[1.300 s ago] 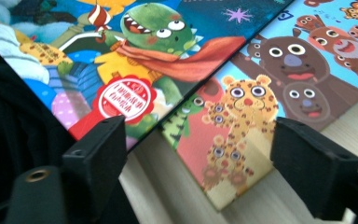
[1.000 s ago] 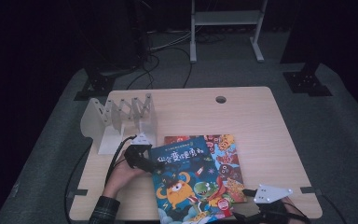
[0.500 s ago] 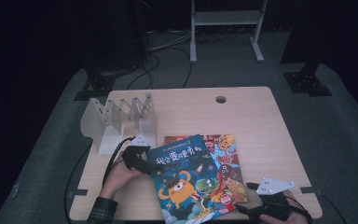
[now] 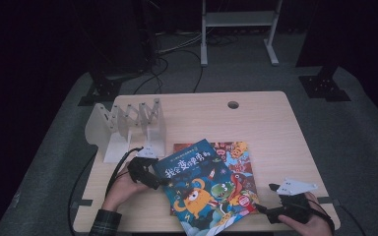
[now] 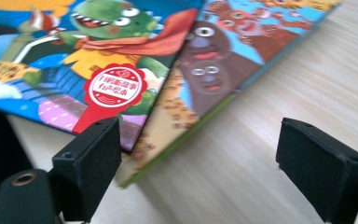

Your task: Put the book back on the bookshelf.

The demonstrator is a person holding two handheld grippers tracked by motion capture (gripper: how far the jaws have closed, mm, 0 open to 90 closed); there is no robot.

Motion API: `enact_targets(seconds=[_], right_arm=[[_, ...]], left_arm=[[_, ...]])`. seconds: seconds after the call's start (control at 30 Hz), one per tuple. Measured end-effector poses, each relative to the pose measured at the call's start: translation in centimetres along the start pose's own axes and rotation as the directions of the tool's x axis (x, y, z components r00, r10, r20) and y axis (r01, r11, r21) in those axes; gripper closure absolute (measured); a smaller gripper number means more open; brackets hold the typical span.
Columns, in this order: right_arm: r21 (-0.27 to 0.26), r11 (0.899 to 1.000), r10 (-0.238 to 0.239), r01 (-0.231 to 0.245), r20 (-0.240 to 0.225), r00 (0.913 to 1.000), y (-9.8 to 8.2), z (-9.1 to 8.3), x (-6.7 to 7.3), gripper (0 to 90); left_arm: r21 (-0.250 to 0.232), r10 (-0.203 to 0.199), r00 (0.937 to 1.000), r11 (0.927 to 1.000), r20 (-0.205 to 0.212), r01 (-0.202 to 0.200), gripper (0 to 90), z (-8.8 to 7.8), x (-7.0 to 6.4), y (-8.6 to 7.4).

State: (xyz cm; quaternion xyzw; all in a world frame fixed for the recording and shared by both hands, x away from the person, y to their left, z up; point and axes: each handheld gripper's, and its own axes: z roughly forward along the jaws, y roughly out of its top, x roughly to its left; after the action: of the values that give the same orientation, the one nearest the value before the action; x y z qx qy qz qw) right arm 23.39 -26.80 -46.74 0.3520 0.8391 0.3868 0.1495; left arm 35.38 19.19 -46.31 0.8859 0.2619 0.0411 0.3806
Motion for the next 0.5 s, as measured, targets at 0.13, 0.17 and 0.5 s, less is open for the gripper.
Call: enact_targets(seconds=[0.13, 0.17, 0.5], right_arm=[[0.006, 1.0, 0.024, -0.024, 0.054, 0.9983, 0.3, 0.2, -1.1, 14.3], [0.003, 1.0, 0.029, -0.029, 0.06, 0.9978, 0.4, 0.3, -1.4, 14.4], [0.023, 0.997, 0.066, -0.07, 0.135, 0.9887, 1.9, 1.8, -4.7, 14.3]], left_arm=[[-0.001, 0.011, 0.9997, 0.9999, 0.022, -0.011, 0.0, 0.2, -0.6, 0.0], [0.003, 0.015, 0.9996, 0.9999, 0.024, -0.015, 0.0, 0.2, -0.8, 0.0], [0.015, 0.036, 0.9976, 0.9992, 0.059, -0.037, 0.0, 0.4, -1.7, 0.2]])
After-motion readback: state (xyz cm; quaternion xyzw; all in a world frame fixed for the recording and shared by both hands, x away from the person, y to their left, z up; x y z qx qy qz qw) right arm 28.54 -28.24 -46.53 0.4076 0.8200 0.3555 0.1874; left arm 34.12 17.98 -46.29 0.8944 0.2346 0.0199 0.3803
